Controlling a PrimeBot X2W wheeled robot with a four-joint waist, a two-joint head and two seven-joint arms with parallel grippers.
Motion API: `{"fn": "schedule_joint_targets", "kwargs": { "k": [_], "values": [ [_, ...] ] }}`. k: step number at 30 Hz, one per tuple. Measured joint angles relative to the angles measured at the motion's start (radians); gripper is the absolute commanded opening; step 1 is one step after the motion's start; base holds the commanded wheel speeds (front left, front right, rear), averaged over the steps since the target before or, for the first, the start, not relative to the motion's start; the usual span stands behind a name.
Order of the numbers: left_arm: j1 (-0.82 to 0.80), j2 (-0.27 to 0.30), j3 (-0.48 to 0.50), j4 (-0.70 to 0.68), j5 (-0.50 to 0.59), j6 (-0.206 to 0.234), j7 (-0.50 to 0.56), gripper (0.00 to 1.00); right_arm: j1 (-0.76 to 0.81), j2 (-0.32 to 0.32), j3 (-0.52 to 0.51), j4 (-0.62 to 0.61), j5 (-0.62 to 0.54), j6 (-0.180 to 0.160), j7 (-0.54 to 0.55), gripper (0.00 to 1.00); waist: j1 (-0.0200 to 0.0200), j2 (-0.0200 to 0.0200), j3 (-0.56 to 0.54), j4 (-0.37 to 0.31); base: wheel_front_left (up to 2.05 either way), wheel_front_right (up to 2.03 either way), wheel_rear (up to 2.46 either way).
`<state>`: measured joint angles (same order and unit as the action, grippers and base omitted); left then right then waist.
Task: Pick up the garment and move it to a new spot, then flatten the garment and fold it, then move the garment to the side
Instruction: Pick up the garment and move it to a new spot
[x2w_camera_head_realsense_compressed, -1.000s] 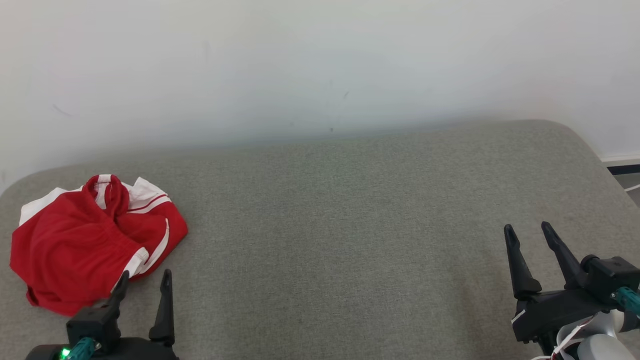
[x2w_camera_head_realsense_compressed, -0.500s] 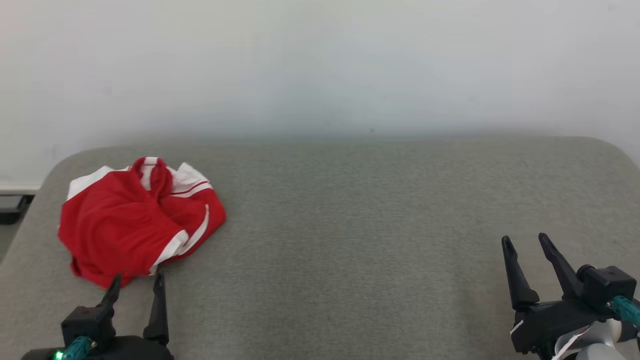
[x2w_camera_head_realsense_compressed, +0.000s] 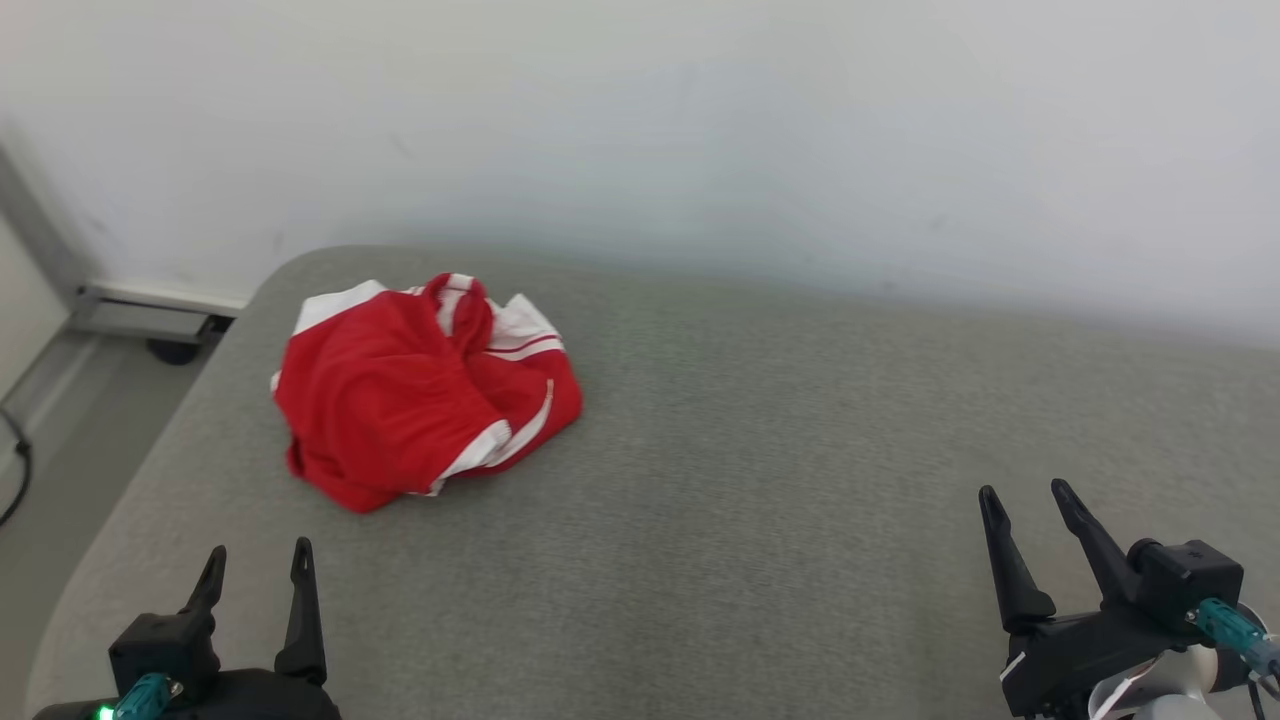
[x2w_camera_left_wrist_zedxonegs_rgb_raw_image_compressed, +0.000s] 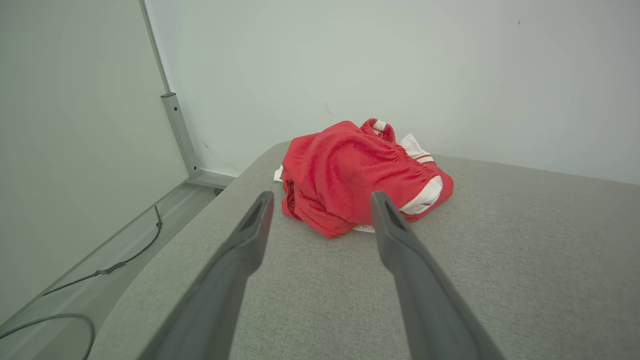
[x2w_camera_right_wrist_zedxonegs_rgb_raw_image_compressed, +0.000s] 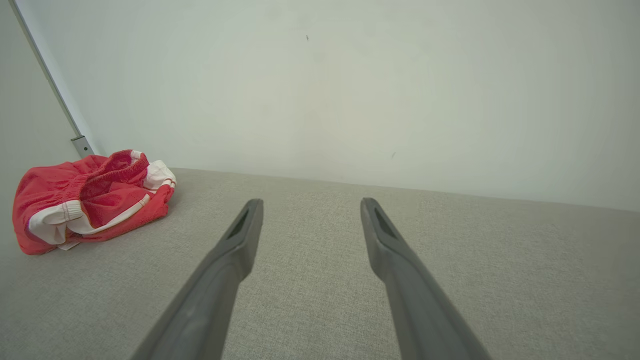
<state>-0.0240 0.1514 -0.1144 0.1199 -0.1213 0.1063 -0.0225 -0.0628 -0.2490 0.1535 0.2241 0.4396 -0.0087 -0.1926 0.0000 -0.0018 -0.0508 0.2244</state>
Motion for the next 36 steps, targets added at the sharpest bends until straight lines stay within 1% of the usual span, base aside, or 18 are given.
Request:
{"fn": "schedule_joint_targets", "kwargs": {
  "k": [4,11,17,19,25,32,33,36],
  "values": [
    [0.000,-0.001,0.008,0.001,0.007,0.008,0.000,1.00,-0.002,0.007,0.009,0.004,0.000,0.000,0.000,1.00,0.0000,0.0000,-0.003,0.054,0.00,0.00,0.00],
    [0.000,-0.001,0.012,0.003,0.008,0.008,0.000,1.00,-0.007,0.020,0.021,0.012,0.000,0.002,-0.001,1.00,0.0000,0.0000,-0.010,0.142,0.00,0.00,0.00],
    [0.000,-0.002,0.017,0.003,0.009,0.008,0.002,1.00,-0.011,0.038,0.041,0.024,-0.002,0.002,-0.001,1.00,0.0000,0.0000,-0.018,0.199,0.00,0.00,0.00],
    [0.002,-0.002,0.026,0.001,0.016,0.008,0.002,1.00,-0.016,0.039,0.047,0.030,-0.003,0.009,-0.001,1.00,0.0000,0.0000,-0.021,0.211,0.00,0.00,0.00],
    [0.021,-0.001,0.039,-0.003,0.018,0.008,0.002,1.00,-0.030,0.042,0.053,0.037,-0.007,0.009,-0.001,1.00,0.0000,0.0000,-0.026,0.219,0.00,0.00,0.00],
    [0.020,-0.007,0.048,-0.011,0.012,0.008,0.004,1.00,-0.031,0.042,0.067,0.045,-0.011,0.011,0.000,1.00,0.0000,0.0000,-0.024,0.198,0.00,0.00,0.00],
    [0.017,-0.010,0.047,-0.011,0.000,0.006,0.007,1.00,-0.032,0.043,0.068,0.046,-0.012,0.013,0.000,1.00,0.0000,0.0000,-0.023,0.194,0.00,0.00,0.00],
    [-0.006,-0.007,0.042,-0.006,-0.021,-0.017,0.016,1.00,-0.049,0.044,0.077,0.055,-0.015,0.018,0.008,1.00,0.0000,0.0000,-0.020,0.179,0.00,0.00,0.00]
  ]
}}
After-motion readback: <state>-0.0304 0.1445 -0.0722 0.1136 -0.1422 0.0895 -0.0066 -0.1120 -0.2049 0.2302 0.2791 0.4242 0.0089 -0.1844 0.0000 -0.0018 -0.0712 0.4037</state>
